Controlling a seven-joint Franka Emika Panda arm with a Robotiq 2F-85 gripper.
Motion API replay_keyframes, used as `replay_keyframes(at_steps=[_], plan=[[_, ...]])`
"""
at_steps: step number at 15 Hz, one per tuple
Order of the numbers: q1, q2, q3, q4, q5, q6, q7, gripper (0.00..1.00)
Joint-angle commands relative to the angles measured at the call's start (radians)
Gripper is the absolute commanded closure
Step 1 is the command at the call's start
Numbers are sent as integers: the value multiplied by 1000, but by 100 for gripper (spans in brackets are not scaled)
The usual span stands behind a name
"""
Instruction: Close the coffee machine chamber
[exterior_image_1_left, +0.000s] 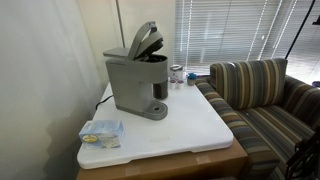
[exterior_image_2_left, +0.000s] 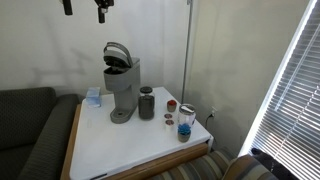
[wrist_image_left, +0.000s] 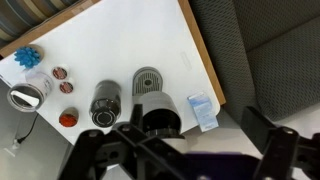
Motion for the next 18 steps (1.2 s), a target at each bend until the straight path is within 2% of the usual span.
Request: replay_keyframes(at_steps=[1,5,10,11,14,18], plan=[[-29,115,42,157,-20,-35,-23,0],[-29,234,76,324,-72,-93,-3,0],[-17,395,121,557,-194,-228,9,0],[-29,317,129,436,-164,-153,12,0],[-26,376,140,516,-187,-189,15,0],[-2,390,119,519,-159,-153,9,0]])
